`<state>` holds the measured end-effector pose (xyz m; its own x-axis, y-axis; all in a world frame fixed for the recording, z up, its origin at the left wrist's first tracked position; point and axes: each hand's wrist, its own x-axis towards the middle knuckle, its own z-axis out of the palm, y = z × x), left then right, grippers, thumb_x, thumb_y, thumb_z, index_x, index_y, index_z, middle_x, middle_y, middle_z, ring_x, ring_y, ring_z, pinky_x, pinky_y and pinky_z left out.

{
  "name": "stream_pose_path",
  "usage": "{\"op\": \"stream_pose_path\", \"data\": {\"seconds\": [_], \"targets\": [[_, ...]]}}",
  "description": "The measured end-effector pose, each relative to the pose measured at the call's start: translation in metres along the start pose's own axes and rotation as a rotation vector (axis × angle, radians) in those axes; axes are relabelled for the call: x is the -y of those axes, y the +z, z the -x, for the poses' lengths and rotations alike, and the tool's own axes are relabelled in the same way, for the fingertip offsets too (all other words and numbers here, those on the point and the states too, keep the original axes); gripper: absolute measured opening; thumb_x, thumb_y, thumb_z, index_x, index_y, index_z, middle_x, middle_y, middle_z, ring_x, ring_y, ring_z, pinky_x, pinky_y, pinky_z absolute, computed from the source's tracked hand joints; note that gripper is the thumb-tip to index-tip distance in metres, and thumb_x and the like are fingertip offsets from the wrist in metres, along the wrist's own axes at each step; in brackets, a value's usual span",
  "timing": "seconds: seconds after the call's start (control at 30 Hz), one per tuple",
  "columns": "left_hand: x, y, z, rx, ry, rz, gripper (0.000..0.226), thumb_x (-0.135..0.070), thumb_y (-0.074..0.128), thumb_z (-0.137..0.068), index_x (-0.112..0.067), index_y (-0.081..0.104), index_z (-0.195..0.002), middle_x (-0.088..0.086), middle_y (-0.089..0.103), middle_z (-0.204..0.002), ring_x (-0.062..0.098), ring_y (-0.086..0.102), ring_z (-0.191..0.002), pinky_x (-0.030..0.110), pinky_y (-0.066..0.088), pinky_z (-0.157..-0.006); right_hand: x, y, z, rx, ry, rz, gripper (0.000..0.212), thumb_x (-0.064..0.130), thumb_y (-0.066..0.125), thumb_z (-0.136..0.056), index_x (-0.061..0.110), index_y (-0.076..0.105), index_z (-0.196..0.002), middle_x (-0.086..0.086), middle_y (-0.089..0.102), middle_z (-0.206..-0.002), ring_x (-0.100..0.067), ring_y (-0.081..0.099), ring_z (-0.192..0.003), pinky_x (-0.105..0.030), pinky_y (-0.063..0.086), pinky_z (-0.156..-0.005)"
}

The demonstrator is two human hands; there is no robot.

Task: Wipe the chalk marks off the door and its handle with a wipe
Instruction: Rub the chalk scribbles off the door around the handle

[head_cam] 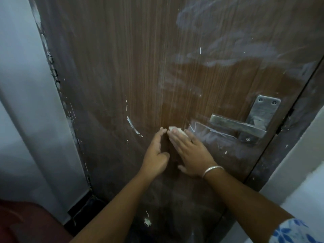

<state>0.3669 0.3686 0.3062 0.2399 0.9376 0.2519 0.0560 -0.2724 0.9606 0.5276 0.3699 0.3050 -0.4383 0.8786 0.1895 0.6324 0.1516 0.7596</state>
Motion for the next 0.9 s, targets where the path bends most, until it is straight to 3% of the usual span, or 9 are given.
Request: {"op": "stream_pose_path", "data": {"seconds": [0.1, 0.17, 0.27, 0.33, 0.47, 0.6, 0.77, 0.83, 0.9], "targets": [[0.0, -0.001, 0.002, 0.003, -0.006, 0.008, 0.076, 0.023, 0.042, -0.074, -0.015, 0.033, -0.14, 0.002, 0.027, -0.152, 0.009, 0.022, -0.14, 0.037, 0.023, -0.116, 0.0, 0.006, 0.018, -0.011, 0.002, 0.014, 0.099, 0.059, 0.045, -0.082, 0.0, -0.005, -0.145, -0.015, -0.008, -0.154, -0.029, -0.011, -0.143, -0.048, -0.018, -0.111], [0.0, -0.002, 0.005, -0.003, -0.015, 0.008, 0.075, 0.023, 0.043, -0.075, -0.013, 0.033, -0.14, 0.003, 0.025, -0.153, 0.009, 0.021, -0.14, 0.036, 0.022, -0.116, -0.01, -0.003, 0.015, -0.101, 0.167, -0.03, 0.095, 0.058, 0.046, -0.082, 0.004, 0.003, -0.147, -0.013, 0.003, -0.157, -0.028, -0.004, -0.144, -0.049, -0.005, -0.115], [0.0, 0.0, 0.007, -0.008, -0.025, 0.014, 0.074, 0.023, 0.042, -0.076, -0.011, 0.032, -0.141, 0.005, 0.025, -0.153, 0.009, 0.021, -0.14, 0.032, 0.02, -0.116, -0.023, -0.016, 0.0, -0.167, 0.332, -0.142, 0.1, 0.061, 0.046, -0.078, 0.003, 0.006, -0.148, -0.013, 0.003, -0.157, -0.026, -0.007, -0.145, -0.052, 0.009, -0.114], [-0.003, 0.004, 0.006, -0.006, -0.022, 0.01, 0.074, 0.023, 0.042, -0.075, -0.011, 0.032, -0.141, 0.006, 0.026, -0.152, 0.01, 0.022, -0.14, 0.034, 0.02, -0.117, -0.02, -0.015, -0.006, -0.147, 0.318, -0.186, 0.105, 0.062, 0.05, -0.073, 0.001, 0.007, -0.148, -0.015, 0.002, -0.157, -0.028, -0.008, -0.144, -0.051, 0.004, -0.115], [-0.008, 0.007, 0.008, 0.004, -0.022, -0.01, 0.076, 0.021, 0.041, -0.075, -0.015, 0.031, -0.141, 0.002, 0.025, -0.153, 0.006, 0.02, -0.139, 0.029, 0.019, -0.116, 0.011, 0.008, 0.013, -0.01, 0.081, -0.18, 0.104, 0.057, 0.055, -0.072, 0.004, 0.008, -0.148, -0.014, 0.002, -0.157, -0.027, -0.011, -0.144, -0.047, -0.013, -0.112], [-0.009, -0.008, 0.014, 0.007, -0.022, -0.03, 0.077, 0.021, 0.041, -0.075, -0.017, 0.03, -0.141, -0.002, 0.019, -0.154, -0.002, 0.016, -0.135, 0.016, 0.021, -0.109, 0.015, 0.014, 0.039, -0.021, 0.173, -0.172, 0.097, 0.055, 0.061, -0.074, 0.008, 0.016, -0.147, -0.01, 0.018, -0.155, -0.024, 0.002, -0.143, -0.047, -0.001, -0.113], [-0.012, -0.005, 0.018, -0.032, -0.047, 0.004, 0.074, 0.021, 0.041, -0.077, -0.014, 0.03, -0.141, 0.001, 0.021, -0.154, 0.005, 0.018, -0.139, 0.012, 0.024, -0.103, -0.03, -0.014, 0.015, -0.229, 0.474, -0.249, 0.099, 0.058, 0.053, -0.076, 0.004, 0.011, -0.147, -0.014, 0.005, -0.157, -0.03, 0.006, -0.144, -0.049, 0.018, -0.105], [-0.014, 0.004, 0.017, -0.048, -0.041, 0.016, 0.073, 0.02, 0.042, -0.077, -0.013, 0.03, -0.141, 0.003, 0.025, -0.153, 0.007, 0.021, -0.139, 0.014, 0.023, -0.108, -0.031, -0.017, 0.008, -0.2, 0.438, -0.259, 0.105, 0.061, 0.054, -0.071, 0.001, 0.012, -0.147, -0.015, 0.004, -0.157, -0.031, 0.001, -0.144, -0.049, 0.018, -0.107], [-0.014, 0.01, 0.018, -0.057, -0.042, 0.025, 0.072, 0.018, 0.044, -0.077, -0.014, 0.031, -0.141, 0.004, 0.027, -0.152, 0.008, 0.023, -0.139, 0.025, 0.021, -0.114, -0.017, -0.006, 0.014, -0.096, 0.247, -0.197, 0.109, 0.062, 0.056, -0.07, 0.002, 0.009, -0.148, -0.016, 0.004, -0.157, -0.03, -0.003, -0.144, -0.049, 0.002, -0.112]]}}
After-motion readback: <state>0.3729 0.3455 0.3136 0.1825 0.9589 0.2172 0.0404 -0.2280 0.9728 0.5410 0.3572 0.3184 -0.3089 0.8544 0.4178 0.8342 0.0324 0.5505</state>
